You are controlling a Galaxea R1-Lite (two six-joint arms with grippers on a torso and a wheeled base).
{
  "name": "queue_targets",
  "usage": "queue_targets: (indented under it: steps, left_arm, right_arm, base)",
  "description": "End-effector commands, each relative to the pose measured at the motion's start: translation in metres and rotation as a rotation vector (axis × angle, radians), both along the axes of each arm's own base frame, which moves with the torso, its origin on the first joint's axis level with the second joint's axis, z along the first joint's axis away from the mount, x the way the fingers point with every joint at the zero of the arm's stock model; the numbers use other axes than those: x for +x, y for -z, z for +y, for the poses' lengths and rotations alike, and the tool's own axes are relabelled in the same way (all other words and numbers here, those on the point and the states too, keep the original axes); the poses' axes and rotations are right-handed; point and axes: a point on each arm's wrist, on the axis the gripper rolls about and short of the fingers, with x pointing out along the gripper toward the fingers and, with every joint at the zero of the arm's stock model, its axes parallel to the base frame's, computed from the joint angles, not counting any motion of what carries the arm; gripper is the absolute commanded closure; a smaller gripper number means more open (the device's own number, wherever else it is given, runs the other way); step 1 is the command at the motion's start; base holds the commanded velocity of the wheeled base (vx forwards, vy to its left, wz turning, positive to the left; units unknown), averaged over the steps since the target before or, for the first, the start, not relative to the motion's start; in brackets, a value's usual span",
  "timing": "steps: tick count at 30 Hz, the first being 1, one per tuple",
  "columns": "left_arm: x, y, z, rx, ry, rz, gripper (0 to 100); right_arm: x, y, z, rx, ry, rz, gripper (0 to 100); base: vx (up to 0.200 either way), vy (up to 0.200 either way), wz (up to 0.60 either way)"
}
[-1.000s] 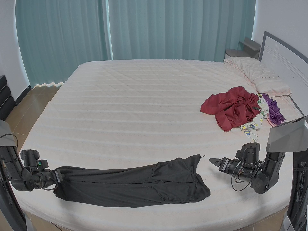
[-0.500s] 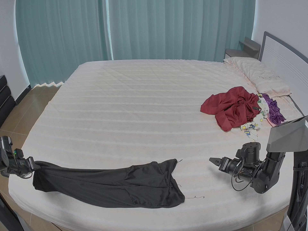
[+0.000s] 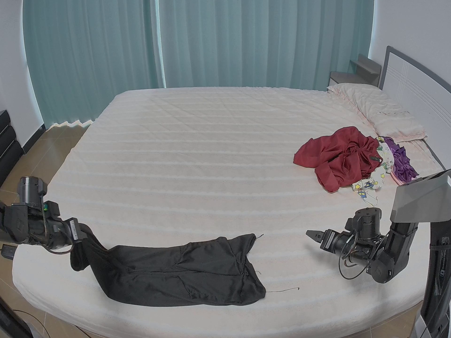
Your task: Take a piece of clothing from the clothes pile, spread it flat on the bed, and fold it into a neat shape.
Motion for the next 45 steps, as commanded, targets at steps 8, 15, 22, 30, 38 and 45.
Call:
queue_targets:
  steps: [8,15,22,30,38,45]
  left_arm:
    - [0.008,0.015,-0.206,0.07,0.187,0.041,100]
    - [0.014,0.037,-0.257,0.054,0.26,0.081,100]
    - [0.014,0.045,-0.282,0.029,0.293,0.085,100]
    - [0.024,0.051,-0.297,-0.036,0.267,0.05,100]
    - [0.024,0.051,-0.309,-0.138,0.281,0.01,0]
    - [0.014,0.033,-0.299,-0.173,0.237,-0.018,0]
  right_arm:
    - [0.0,-0.003,0.002,0.001,-0.004,-0.011,0]
    - [-0.001,-0.005,0.003,0.002,-0.009,-0.016,0]
    - [-0.001,-0.005,0.004,0.002,-0.012,-0.016,0]
    - [-0.001,-0.005,0.005,0.002,-0.016,-0.016,0]
    - [-0.002,-0.005,0.006,0.002,-0.018,-0.016,0]
    - [-0.004,-0.004,0.009,0.002,-0.031,-0.009,0]
  base:
    - [0.0,0.0,0.0]
    - [0.0,0.0,0.0]
    - [0.0,0.0,0.0]
    - [0.0,0.0,0.0]
    - [0.0,0.0,0.0]
    - [0.0,0.0,0.0]
